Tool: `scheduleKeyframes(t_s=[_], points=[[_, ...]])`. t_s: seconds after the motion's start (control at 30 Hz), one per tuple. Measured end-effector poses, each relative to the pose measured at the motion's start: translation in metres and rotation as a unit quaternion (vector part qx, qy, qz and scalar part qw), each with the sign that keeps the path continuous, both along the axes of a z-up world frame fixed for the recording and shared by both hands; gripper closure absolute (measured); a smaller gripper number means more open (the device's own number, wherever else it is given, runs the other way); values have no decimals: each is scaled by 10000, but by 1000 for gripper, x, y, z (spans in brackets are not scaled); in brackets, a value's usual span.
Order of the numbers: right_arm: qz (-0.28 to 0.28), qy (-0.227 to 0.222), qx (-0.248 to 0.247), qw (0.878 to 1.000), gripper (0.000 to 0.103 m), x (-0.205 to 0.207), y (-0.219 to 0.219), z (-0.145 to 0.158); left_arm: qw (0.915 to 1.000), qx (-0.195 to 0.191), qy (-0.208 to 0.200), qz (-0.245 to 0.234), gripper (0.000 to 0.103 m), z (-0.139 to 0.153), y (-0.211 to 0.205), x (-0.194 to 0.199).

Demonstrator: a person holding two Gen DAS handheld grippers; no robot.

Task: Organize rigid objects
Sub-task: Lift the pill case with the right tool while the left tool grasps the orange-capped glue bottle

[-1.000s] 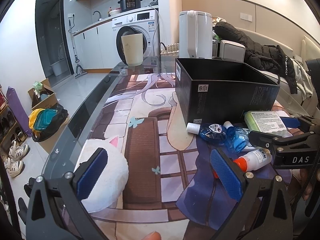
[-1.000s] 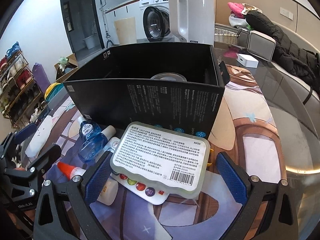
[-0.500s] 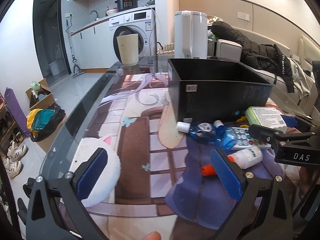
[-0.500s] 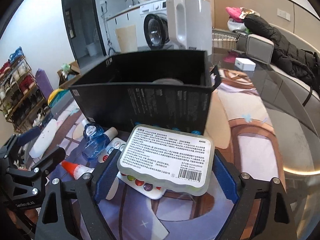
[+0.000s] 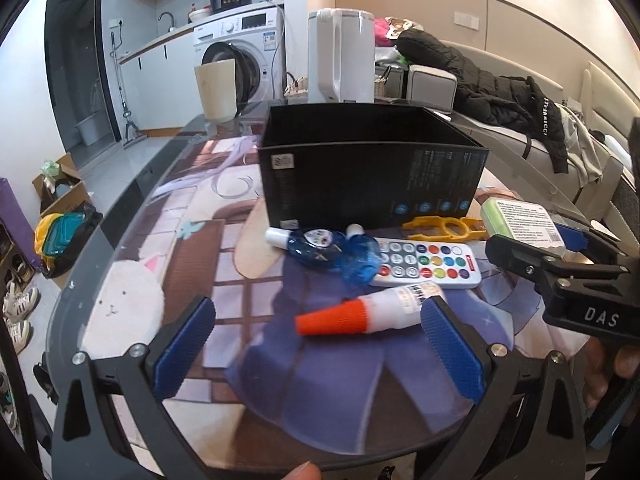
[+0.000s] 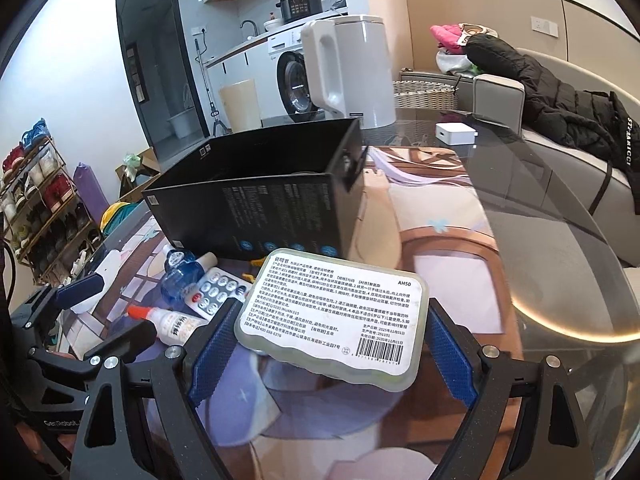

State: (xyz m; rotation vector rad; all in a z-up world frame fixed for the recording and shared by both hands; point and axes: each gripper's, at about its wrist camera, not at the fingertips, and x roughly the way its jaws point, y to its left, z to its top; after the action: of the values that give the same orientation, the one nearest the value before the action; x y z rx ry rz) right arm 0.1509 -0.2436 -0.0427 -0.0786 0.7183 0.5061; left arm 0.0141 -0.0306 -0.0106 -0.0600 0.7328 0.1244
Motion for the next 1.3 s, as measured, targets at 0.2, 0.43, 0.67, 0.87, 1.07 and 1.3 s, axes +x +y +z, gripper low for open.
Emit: scheduleKeyframes(t_s=[0.2,0.43,0.67,0.87,1.07,1.3], points=[[-65,-55,55,9999,14,-2,-17,3,9992,-189,304,182,0,-8,-10,11],[-176,-23,84,9998,14,1,-32,2,9987,-161,437,196,0,-12,-25,17],[-221,3,88,9997,14,5,-39,0,9970,-168,581,476,0,-16,-27,28],[-213,21,105,9997,14,6,-37,-1,9965,-186,605,551,0,-16,-12,25],[-152,22,111,9998,14,6,-31,-3,9965,-185,617,527,0,-17,3,17],[-54,10,84,10000,14,4,-20,-3,9980,-363,387,352,5,-16,11,11]])
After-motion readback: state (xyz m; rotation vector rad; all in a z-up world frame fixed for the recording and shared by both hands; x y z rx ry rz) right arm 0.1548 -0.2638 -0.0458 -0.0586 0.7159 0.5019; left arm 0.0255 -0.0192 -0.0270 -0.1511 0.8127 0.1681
